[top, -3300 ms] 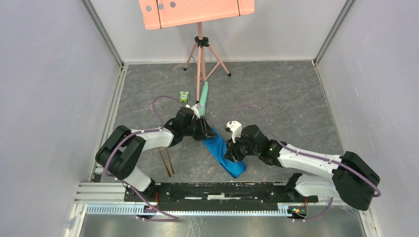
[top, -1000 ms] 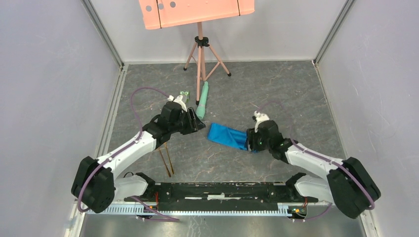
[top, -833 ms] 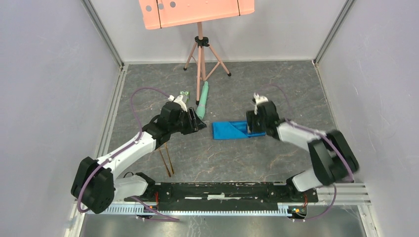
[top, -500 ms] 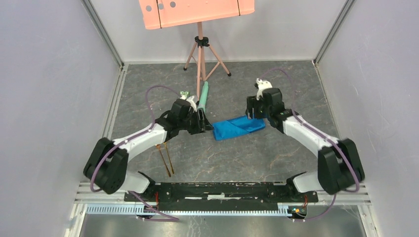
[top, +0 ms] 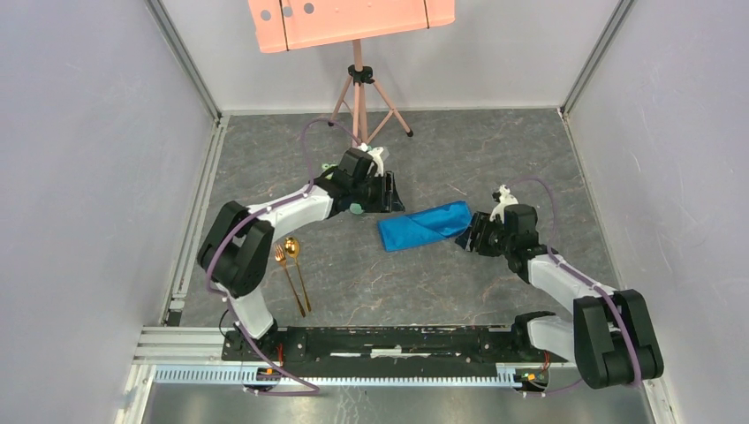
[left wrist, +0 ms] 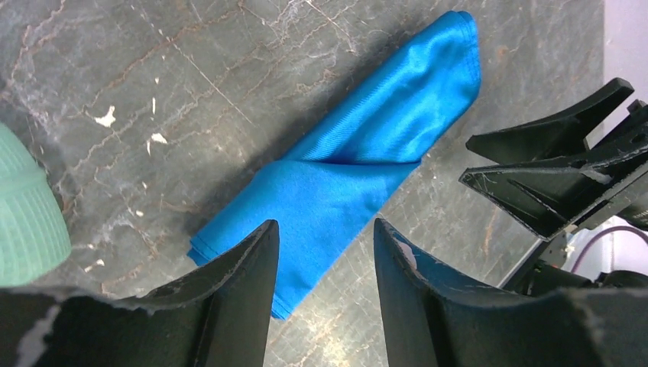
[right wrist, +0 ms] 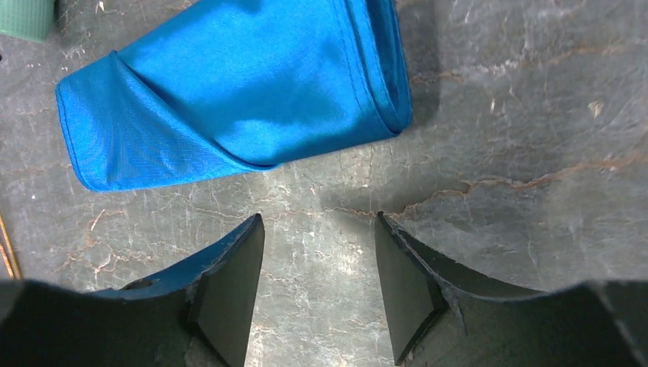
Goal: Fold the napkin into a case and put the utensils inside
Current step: Rotate the smaller rectangle-folded napkin at the center of the board.
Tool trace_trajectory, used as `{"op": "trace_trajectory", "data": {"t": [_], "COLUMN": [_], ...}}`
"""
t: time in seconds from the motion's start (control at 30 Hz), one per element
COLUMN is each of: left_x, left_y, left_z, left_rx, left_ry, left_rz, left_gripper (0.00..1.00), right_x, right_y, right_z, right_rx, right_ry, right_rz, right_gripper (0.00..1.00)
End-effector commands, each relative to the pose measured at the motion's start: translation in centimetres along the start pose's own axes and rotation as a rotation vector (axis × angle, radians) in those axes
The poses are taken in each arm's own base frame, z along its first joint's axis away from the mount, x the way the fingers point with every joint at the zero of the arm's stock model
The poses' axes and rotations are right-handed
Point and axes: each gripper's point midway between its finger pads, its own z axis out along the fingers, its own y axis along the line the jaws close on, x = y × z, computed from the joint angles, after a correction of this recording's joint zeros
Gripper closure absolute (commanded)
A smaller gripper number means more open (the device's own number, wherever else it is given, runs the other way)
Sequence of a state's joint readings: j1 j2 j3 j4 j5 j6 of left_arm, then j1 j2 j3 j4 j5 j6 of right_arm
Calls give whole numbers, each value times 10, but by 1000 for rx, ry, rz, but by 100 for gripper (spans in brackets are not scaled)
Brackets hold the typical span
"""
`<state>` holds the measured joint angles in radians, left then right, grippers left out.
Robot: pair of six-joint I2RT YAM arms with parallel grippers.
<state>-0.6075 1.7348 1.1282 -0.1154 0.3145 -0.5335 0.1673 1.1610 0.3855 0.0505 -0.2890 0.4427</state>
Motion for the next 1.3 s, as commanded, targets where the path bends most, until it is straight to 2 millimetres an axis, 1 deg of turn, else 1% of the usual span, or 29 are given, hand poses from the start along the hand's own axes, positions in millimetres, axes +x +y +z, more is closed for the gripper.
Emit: {"op": "trace_trajectory", "data": {"t": [0.0,0.1,0.2,0.3,0.33,0.37,0.47,0.5,0.53,0.6,0.63,0.7,0.73,0.8,0.87,0.9,0.93,1.03,1.1,1.17,1.27], "left_x": [-11,-8,-8,-7,-6,-5,-2,-1,-1,-2,-3,-3,-1,4,13,18,25,40,50,56,64], "left_y": [0,6,8,7,7,9,12,13,13,14,15,18,20,23,23,24,25,30,31,26,14], "left_z": [15,22,17,7,4,3,2,4,6,9,10,14,15,20,24,26,27,26,25,26,27], "left_rx": [-6,-26,-38,-39,-41,-48,-55,-54,-53,-59,-66,-77,-86,-84,-57,-47,-44,-43,-26,-7,19], "left_ry": [25,33,13,-11,-11,-6,10,11,12,12,10,16,29,42,49,54,62,65,60,54,55], "left_rz": [96,76,64,61,61,56,20,6,0,-11,-11,-12,-14,-24,-55,-66,-82,-115,-138,-153,-159], "left_gripper": [45,46,47,47,46,46,47,47,47,47,47,46,47,47,47,49,50,51,52,54,55], "right_x": [-16,-19,-28,-46,-50,-61,-88,-89,-97,-106,-110,-114,-111,-103,-87,-85,-77,-69,-63,-57,-48], "right_y": [9,7,10,13,11,11,10,6,7,11,8,6,4,2,8,13,15,21,26,27,40], "right_z": [7,15,27,41,48,55,78,87,92,96,94,85,80,73,69,67,65,60,62,67,76], "right_rx": [-87,-107,-134,-149,-143,-142,-133,-121,-119,-128,-99,-60,-43,-32,-78,-107,-127,-169,-197,-203,-246], "right_ry": [-82,-76,-74,-89,-81,-88,-65,-23,-15,-8,-3,-17,-13,8,38,32,39,19,21,38,60], "right_rz": [51,64,57,27,13,-9,-82,-92,-95,-100,-99,-107,-106,-107,-90,-80,-63,-25,-4,2,6], "right_gripper": [40,43,45,46,47,47,47,47,46,45,44,38,35,32,33,33,34,34,35,37,38]}}
